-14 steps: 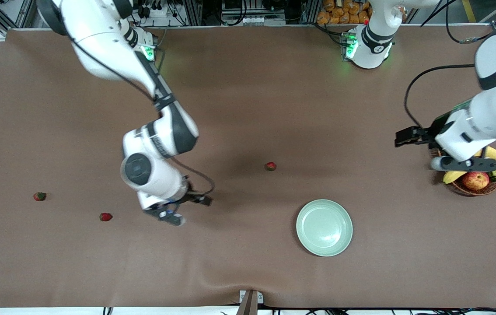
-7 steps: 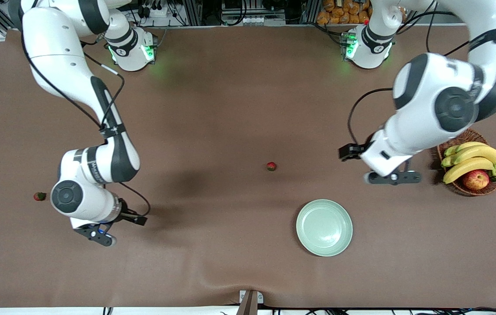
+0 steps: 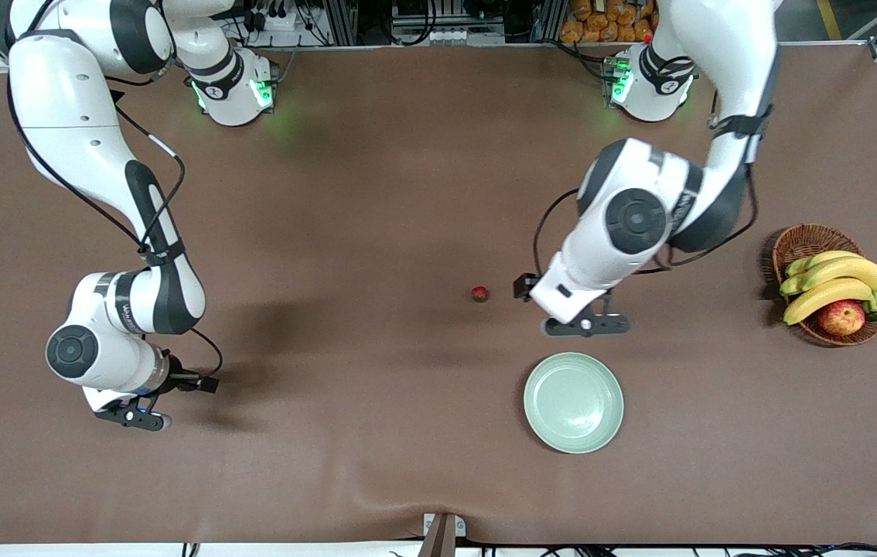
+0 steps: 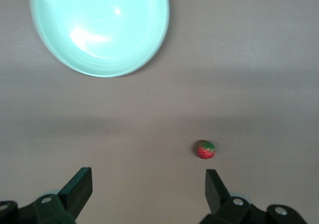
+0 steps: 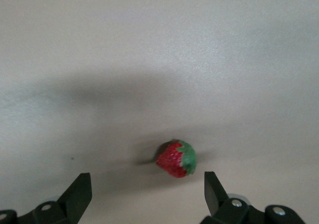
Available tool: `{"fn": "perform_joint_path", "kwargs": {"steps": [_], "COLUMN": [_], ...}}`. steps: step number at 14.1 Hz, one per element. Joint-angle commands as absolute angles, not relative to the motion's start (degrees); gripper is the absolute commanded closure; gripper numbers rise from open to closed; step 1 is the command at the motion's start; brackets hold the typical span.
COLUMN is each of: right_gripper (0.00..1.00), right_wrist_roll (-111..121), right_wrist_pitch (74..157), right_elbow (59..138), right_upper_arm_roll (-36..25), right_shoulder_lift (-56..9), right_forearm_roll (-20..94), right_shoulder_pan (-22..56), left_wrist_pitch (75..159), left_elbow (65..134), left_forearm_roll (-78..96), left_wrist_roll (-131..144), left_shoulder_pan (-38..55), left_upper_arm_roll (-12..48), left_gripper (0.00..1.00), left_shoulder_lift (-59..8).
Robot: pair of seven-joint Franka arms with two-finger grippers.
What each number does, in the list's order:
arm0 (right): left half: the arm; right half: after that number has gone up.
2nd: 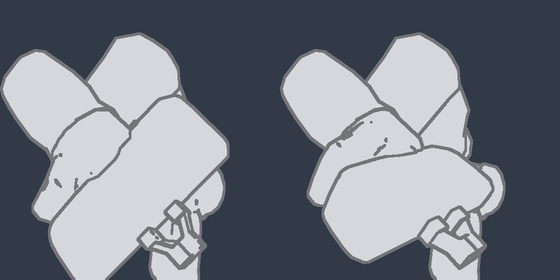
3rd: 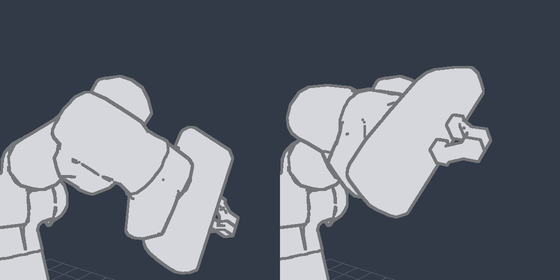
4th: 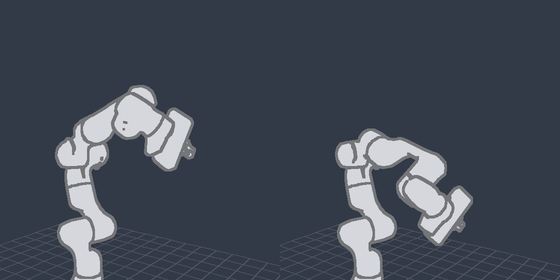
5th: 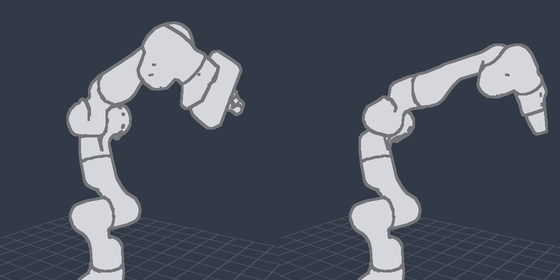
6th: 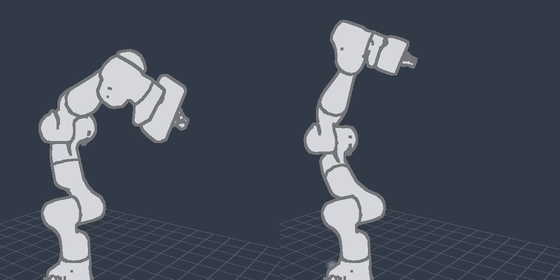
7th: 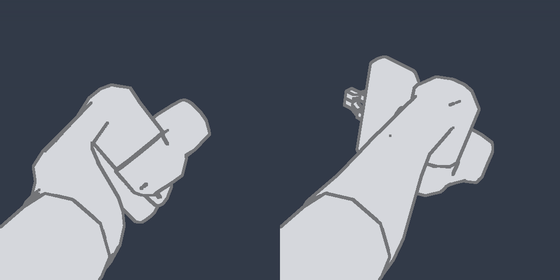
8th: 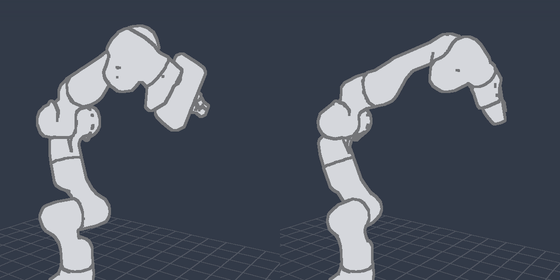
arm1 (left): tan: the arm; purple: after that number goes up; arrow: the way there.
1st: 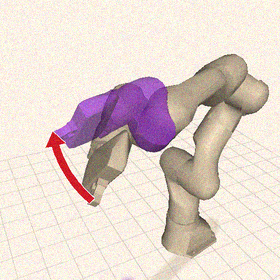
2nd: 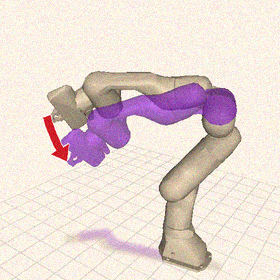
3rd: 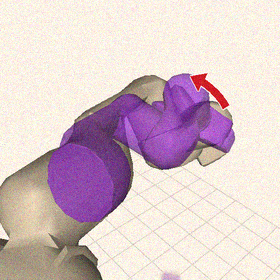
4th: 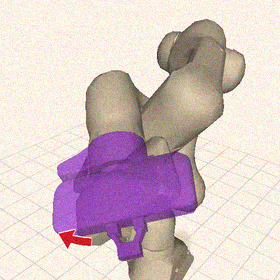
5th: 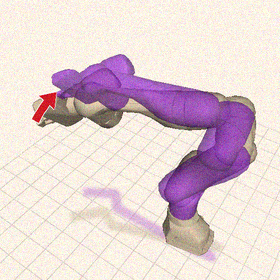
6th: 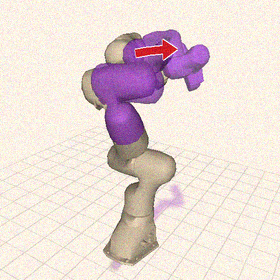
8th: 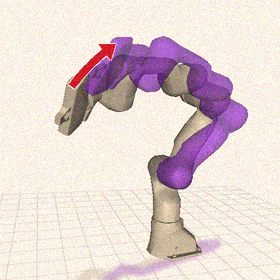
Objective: Collect all strawberries into plate
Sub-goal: 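Grasp the mid-table strawberry with the left gripper while the right grasps another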
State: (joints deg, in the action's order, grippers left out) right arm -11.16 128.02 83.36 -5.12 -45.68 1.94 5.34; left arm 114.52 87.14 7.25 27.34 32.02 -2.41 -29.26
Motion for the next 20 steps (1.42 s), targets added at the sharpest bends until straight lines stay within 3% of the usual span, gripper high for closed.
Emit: {"fn": "perform_joint_path", "kwargs": {"steps": [1, 10, 14, 17, 18, 20], "right_gripper": [0.0, 0.0, 0.0, 0.15, 0.25, 0.54], "right_wrist_roll": [-8.0, -8.1, -8.1, -8.2, -8.2, -8.4], "right_wrist_pitch": [129.3, 134.9, 134.9, 134.9, 135.0, 135.0], "right_elbow": [84.5, 87.1, 87.1, 86.9, 86.8, 86.8], "right_upper_arm_roll": [-4.1, -4.0, -4.0, -4.0, -4.0, -4.0], "right_shoulder_lift": [-45.1, -46.9, -46.9, -46.9, -46.8, -46.8], "right_forearm_roll": [1.4, 1.6, 1.6, 1.6, 1.6, 1.6], "right_shoulder_pan": [3.9, 3.7, 3.2, 2.9, 2.8, 2.6], "left_wrist_pitch": [116.3, 122.7, 125.6, 126.8, 127.6, 129.0], "left_elbow": [86.0, 86.2, 86.4, 86.3, 86.4, 86.6], "left_forearm_roll": [8.1, 8.3, 8.3, 8.3, 8.3, 9.2], "left_wrist_roll": [28.0, 28.6, 28.7, 29.0, 29.0, 30.5], "left_shoulder_pan": [34.0, 39.5, 39.7, 40.4, 40.4, 41.5], "left_upper_arm_roll": [-3.1, -2.6, -2.5, -2.3, -2.2, -2.2], "left_gripper": [0.0, 0.0, 0.07, 0.14, 0.14, 0.21], "left_shoulder_lift": [-32.7, -39.9, -41.8, -43.1, -43.8, -44.6]}}
